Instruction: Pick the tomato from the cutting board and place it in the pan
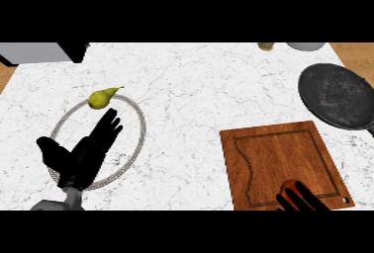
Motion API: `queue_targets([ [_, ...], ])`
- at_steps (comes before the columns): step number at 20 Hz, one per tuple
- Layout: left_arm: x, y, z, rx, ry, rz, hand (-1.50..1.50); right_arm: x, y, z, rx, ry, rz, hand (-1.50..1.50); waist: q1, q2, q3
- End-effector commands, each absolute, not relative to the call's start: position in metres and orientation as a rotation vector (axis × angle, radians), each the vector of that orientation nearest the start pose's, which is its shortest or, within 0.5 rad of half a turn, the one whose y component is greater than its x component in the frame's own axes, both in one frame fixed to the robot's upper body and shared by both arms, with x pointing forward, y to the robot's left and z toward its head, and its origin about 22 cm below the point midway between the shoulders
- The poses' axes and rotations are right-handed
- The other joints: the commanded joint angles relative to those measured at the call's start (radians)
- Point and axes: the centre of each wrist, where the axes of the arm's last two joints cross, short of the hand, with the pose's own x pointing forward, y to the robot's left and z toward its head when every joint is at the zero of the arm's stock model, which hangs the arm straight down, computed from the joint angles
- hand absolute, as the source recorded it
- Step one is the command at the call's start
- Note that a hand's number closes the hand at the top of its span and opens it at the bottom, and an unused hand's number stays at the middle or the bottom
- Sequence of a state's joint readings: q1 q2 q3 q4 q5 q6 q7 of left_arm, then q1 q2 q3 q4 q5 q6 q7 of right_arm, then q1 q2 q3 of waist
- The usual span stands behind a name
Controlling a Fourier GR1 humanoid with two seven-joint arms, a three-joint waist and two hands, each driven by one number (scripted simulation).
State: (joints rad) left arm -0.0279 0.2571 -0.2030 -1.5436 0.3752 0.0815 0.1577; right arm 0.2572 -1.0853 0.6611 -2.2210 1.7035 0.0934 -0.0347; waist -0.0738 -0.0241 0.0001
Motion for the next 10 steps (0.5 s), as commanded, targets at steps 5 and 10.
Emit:
queue_targets([
  [5,0.248,0.23,0.021,-0.211,-1.36,-0.088,0.0,0.049,-0.217,0.025,1.467,1.189,-2.608,-1.5,0.058,0.017,0.001],
  [10,0.247,0.224,0.005,-0.21,-1.379,-0.066,0.0,0.04,-0.228,0.011,1.559,1.125,-2.549,-1.5,0.064,0.021,0.0],
])
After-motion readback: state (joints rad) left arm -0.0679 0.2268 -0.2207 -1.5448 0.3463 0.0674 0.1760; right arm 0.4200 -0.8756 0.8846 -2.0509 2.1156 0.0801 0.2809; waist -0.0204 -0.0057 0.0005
